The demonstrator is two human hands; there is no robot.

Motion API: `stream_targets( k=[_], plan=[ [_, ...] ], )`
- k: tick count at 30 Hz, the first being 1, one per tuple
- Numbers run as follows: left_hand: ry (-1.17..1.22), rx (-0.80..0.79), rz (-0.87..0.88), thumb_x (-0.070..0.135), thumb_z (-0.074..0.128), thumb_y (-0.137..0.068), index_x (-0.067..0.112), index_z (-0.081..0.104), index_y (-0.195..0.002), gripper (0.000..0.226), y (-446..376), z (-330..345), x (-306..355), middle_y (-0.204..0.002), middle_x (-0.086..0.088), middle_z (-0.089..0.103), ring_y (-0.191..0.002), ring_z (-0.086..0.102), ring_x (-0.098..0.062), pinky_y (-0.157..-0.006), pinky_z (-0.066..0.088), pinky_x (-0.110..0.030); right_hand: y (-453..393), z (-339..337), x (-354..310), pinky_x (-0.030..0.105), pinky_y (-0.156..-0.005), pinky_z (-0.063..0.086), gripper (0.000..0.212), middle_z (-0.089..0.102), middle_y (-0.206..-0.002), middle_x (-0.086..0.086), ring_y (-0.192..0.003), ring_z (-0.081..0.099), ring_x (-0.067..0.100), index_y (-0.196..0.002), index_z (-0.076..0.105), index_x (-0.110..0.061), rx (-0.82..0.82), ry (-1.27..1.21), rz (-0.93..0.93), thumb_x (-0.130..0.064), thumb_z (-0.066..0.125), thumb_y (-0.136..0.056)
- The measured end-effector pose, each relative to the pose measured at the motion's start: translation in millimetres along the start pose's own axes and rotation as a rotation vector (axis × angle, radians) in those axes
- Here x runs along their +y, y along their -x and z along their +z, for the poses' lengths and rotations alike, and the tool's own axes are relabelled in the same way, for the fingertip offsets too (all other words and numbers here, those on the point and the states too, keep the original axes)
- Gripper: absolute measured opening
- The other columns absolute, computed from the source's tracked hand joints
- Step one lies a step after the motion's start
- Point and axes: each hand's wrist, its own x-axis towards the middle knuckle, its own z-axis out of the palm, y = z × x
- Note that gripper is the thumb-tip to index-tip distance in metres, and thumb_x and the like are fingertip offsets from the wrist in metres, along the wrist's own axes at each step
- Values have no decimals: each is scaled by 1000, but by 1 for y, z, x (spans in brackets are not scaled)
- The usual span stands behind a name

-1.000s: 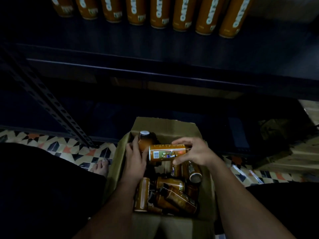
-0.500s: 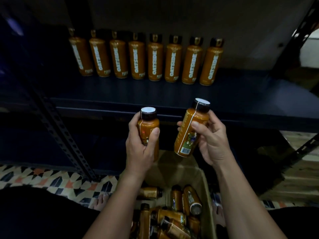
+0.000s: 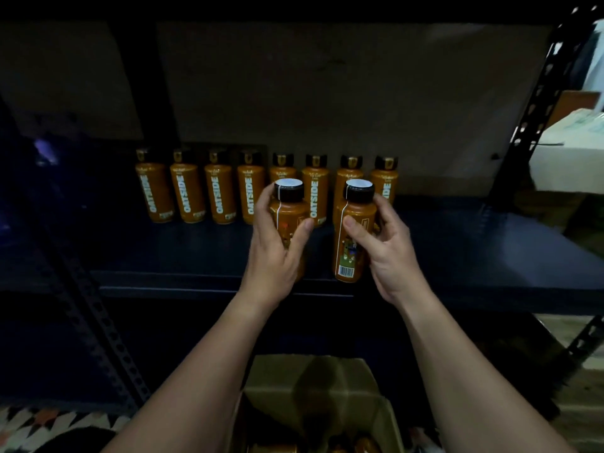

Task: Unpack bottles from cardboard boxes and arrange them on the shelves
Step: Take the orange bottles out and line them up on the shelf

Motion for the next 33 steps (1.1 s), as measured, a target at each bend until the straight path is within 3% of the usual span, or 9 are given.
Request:
stream_targets(
  k=[3,7,11,14,17,21,25,29,33],
  plan=[
    [47,-76,-61,38,56,-101,34,9,-155,72,-16,1,-12,-152,7,37,-134,44,6,-104,40,-8,-16,-1,9,42,-108,48,58,66,-132,-9,-123,62,9,-139,53,-33,-5,0,18,-24,74,-86],
    [63,-164,-143,38,55,-102,50,3,-147,70,-34,2,-20,-152,12,33,-128,41,14,-94,38,-1,-31,0,17,27,-95,51,53,68,-120,-23,-115,63,-2,-132,51,-46,7,39,32,-22,73,-90],
    [62,-211,-159,37,58,-101,60,1,-142,74,-40,3,-28,-153,13,31,-125,40,20,-90,39,1,-39,-3,25,33,-101,50,60,62,-131,-17,-119,60,-1,-134,47,-53,47,77,45,-33,76,-86],
    [49,-203,-146,42,64,-96,65,1,-141,81,-38,2,-30,-155,16,27,-131,39,13,-103,39,-15,-39,-3,30,36,-103,49,74,59,-136,-17,-123,58,0,-138,42,-54,36,116,59,-38,81,-78],
    [-7,-110,-169,52,73,-86,55,5,-152,94,-34,3,-31,-157,19,21,-143,30,-5,-113,35,-36,-36,-7,34,37,-106,48,84,58,-135,-18,-125,56,0,-134,40,-59,31,143,79,-14,84,-78],
    [-157,70,-126,49,86,-72,43,25,-150,100,-26,4,-29,-138,22,30,-124,39,7,-100,43,-20,-36,-10,34,50,-111,45,91,60,-135,-12,-128,56,9,-137,42,-55,25,145,111,12,70,-82],
    [-140,93,-121,37,89,-74,32,38,-144,87,-27,3,-33,-136,9,46,-114,50,11,-84,47,-4,-36,-7,35,42,-108,49,86,62,-131,-15,-123,59,3,-138,43,-48,43,187,116,5,78,-80],
    [-54,39,-155,36,85,-78,37,37,-145,83,-29,-1,-35,-140,8,52,-122,55,-1,-95,55,-25,-36,-2,36,22,-94,47,83,54,-123,-31,-111,56,-13,-127,38,-57,70,310,62,-13,87,-76],
    [-7,-12,-174,39,84,-78,40,35,-145,83,-29,-4,-35,-144,10,48,-130,48,-2,-103,51,-31,-37,-1,37,31,-102,44,93,48,-131,-29,-121,50,-4,-141,30,-51,56,361,76,-16,87,-76]
  ],
)
